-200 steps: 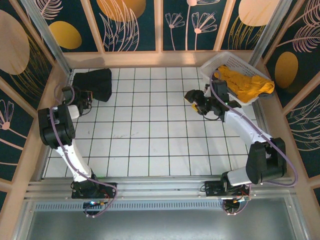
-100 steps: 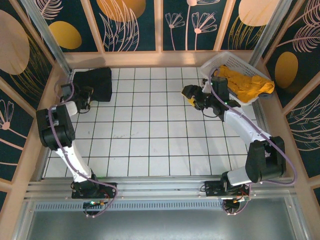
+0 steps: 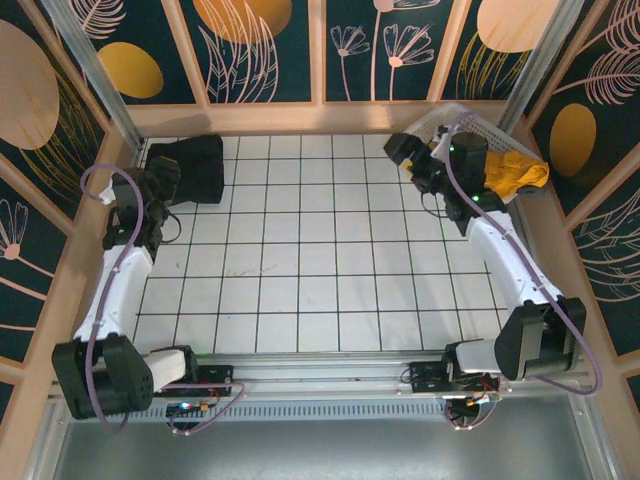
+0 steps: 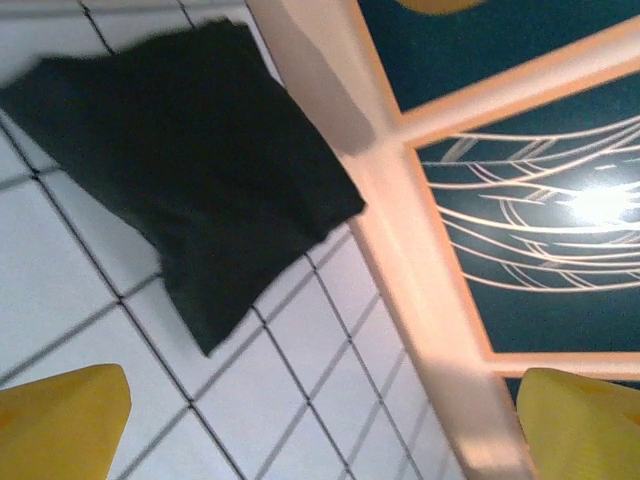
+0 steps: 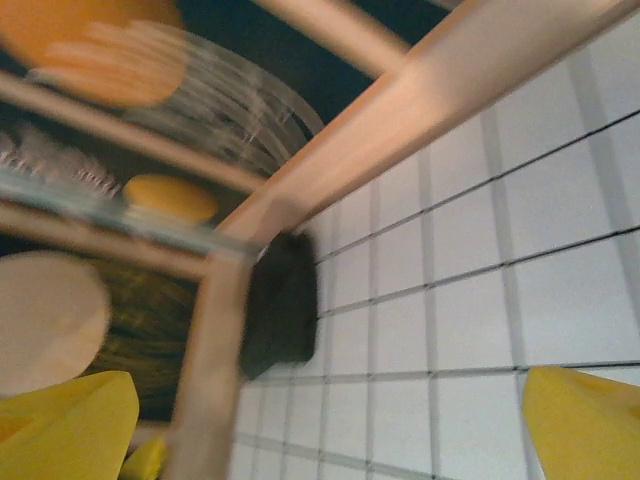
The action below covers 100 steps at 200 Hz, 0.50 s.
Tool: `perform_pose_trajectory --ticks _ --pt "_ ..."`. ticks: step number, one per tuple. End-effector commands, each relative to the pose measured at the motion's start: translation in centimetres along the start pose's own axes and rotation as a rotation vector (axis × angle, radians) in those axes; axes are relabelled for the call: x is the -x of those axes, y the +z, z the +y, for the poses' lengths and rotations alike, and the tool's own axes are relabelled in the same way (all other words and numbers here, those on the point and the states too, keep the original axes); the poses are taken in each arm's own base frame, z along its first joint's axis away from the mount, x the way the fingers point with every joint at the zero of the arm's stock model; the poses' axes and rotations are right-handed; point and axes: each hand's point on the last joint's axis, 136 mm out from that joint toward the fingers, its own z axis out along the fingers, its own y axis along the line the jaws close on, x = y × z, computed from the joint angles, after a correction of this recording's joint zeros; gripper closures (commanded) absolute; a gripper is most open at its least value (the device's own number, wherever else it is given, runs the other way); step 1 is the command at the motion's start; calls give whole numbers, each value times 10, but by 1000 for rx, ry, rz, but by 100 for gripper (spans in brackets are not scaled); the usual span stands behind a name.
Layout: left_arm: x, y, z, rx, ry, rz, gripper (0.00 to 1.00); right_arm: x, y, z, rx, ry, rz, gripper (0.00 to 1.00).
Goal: Fold and stack the t-shirts
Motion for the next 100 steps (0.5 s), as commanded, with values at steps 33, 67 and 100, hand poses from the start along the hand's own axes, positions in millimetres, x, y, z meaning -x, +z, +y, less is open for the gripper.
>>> perform_pose_trajectory --ticks 33,67,100 --pt "43 -67 50 98 415 -399 1 54 -93 -91 -556 -307 -456 1" --pt "-3 -46 90 17 663 -337 1 11 -113 -172 -707 -551 -571 1" --pt "-28 -22 115 9 673 -271 1 -24 -100 -215 -708 -597 -495 1"
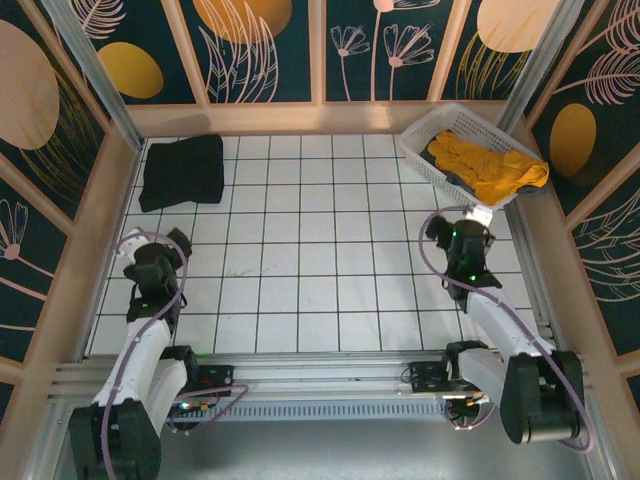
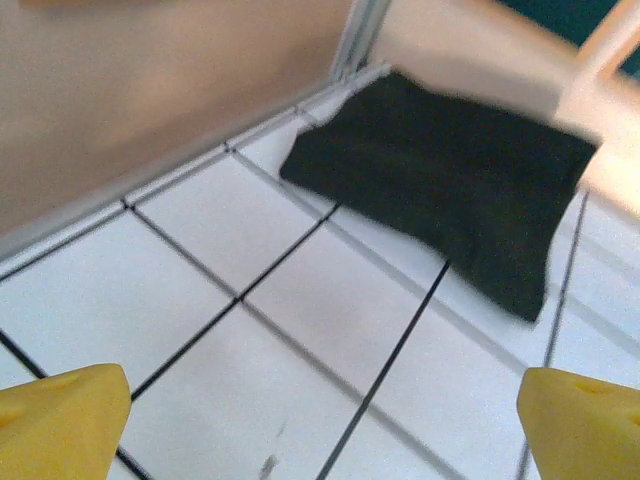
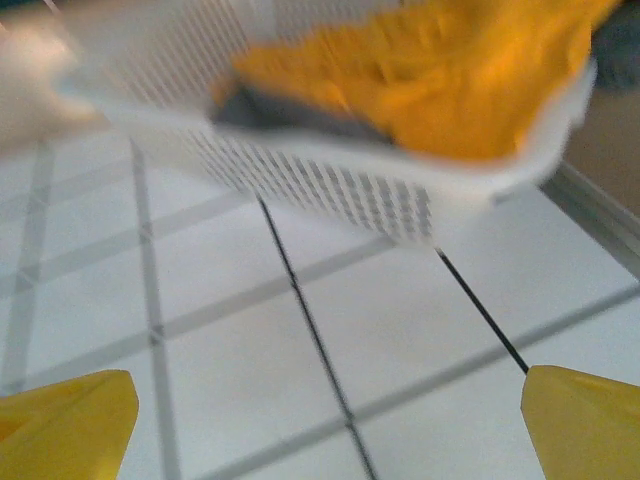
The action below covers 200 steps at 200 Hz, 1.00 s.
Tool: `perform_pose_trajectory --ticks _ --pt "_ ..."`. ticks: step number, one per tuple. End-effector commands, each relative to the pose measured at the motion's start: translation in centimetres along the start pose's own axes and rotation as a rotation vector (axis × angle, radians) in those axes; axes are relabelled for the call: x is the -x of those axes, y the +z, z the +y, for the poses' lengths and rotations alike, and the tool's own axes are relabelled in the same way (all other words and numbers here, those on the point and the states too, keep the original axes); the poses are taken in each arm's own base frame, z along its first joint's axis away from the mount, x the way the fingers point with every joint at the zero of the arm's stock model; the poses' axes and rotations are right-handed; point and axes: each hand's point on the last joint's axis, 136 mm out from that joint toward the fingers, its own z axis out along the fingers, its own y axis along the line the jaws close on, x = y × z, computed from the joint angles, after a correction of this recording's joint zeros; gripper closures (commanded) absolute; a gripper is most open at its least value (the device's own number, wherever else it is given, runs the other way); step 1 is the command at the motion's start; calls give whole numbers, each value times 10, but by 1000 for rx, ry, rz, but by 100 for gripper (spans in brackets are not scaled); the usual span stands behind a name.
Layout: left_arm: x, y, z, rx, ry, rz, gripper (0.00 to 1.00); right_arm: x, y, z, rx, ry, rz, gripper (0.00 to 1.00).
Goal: Fold and stack the t-shirts
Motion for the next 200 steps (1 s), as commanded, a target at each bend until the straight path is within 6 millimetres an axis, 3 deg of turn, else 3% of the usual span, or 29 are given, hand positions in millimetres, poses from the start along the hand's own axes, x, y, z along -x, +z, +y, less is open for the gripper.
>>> perform_pose_trajectory --ticks 1,31,60,99,111,128,158,172,187,200 --pt "23 3 -24 -118 56 -130 1 31 -1 -2 0 -37 -203 1" --pt "17 19 -27 -122 85 -156 1 17 13 -1 22 -57 -190 1" --pt "10 38 -37 -162 84 -159 1 18 29 -6 44 -23 -212 1" --pt "24 67 -67 -221 196 -190 1 26 52 2 88 -8 -233 1" --pt "18 77 -68 -212 213 -150 1 20 62 4 95 -16 -202 1" --pt "16 66 -78 -274 244 -183 1 17 61 13 139 -48 -204 1" --pt "17 27 -66 -316 216 -338 1 13 38 14 200 -49 -289 1" --pt "14 28 -69 -342 217 -376 1 11 30 11 202 -46 -344 1" --pt "3 50 -77 -286 275 -254 1 8 44 13 196 -49 -278 1" --pt "4 47 -78 -297 265 -289 1 8 43 14 198 -50 -278 1"
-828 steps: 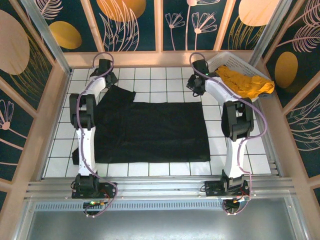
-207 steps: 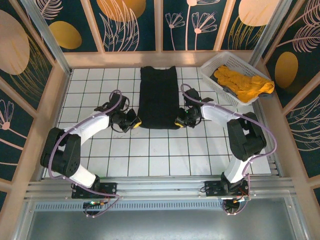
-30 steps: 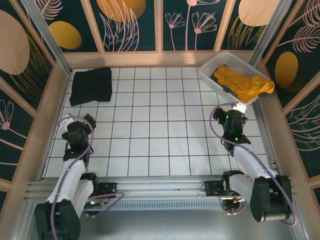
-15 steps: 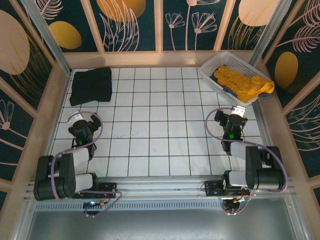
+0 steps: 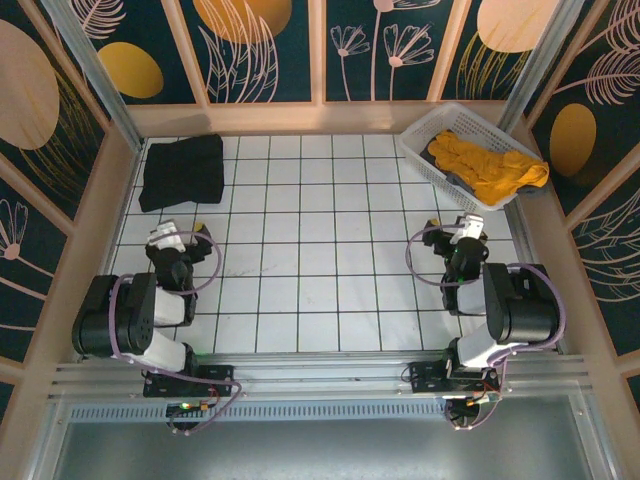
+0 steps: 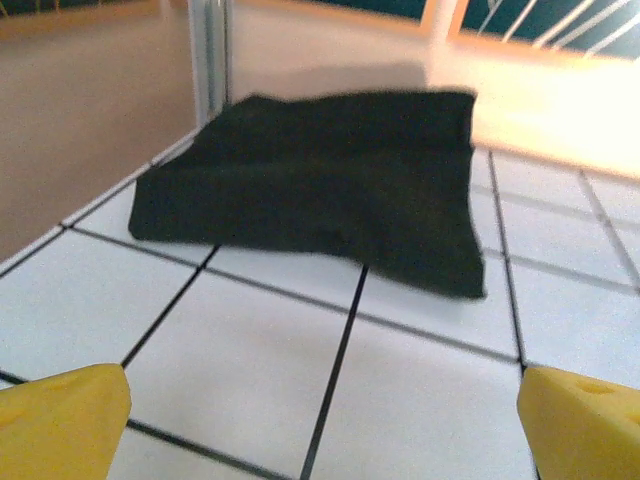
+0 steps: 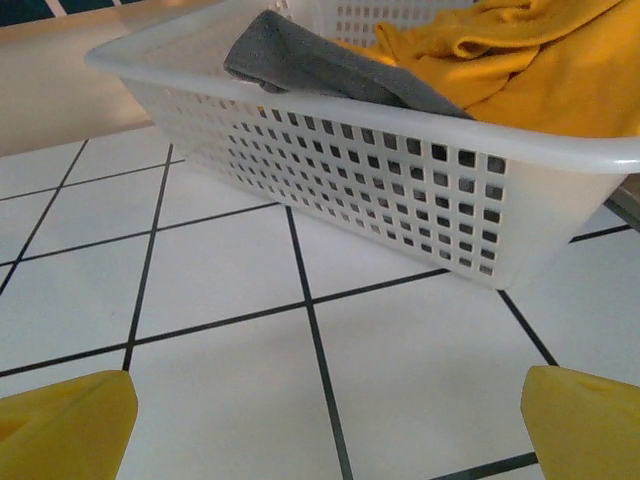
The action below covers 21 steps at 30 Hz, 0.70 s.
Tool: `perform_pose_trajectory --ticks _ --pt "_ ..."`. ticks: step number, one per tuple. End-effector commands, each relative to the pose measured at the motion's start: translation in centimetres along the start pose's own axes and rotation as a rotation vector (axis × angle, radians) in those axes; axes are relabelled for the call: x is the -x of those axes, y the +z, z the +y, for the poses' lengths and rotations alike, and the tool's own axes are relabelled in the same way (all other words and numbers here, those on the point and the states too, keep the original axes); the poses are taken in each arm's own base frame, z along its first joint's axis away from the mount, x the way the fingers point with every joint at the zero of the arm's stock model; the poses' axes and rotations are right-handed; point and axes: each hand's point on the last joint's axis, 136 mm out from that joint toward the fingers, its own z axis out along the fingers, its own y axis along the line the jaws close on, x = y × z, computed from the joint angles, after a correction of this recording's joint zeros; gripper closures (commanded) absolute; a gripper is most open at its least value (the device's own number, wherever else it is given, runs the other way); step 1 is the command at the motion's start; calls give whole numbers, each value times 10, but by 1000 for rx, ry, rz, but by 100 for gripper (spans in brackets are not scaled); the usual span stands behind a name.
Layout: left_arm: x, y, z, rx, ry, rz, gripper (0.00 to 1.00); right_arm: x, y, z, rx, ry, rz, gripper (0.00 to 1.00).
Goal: Fold and stack the t-shirts
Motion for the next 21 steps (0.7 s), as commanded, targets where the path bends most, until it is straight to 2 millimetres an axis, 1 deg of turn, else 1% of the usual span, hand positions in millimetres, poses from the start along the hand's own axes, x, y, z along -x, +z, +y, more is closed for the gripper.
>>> perform_pose_trajectory --ticks 1,10,12,14,21 --pt "34 7 -12 -20 20 -117 1 27 3 8 40 -4 -97 1" --pt "35 5 -14 -30 27 -117 1 27 3 8 38 -7 -98 1" --pt "33 7 -22 -69 48 -103 1 28 3 8 39 -8 -99 1" --pt "29 11 -37 -153 93 -69 1 28 3 8 39 -8 -99 1" --pt "29 11 -39 -160 94 -69 1 27 3 8 40 -6 -98 1"
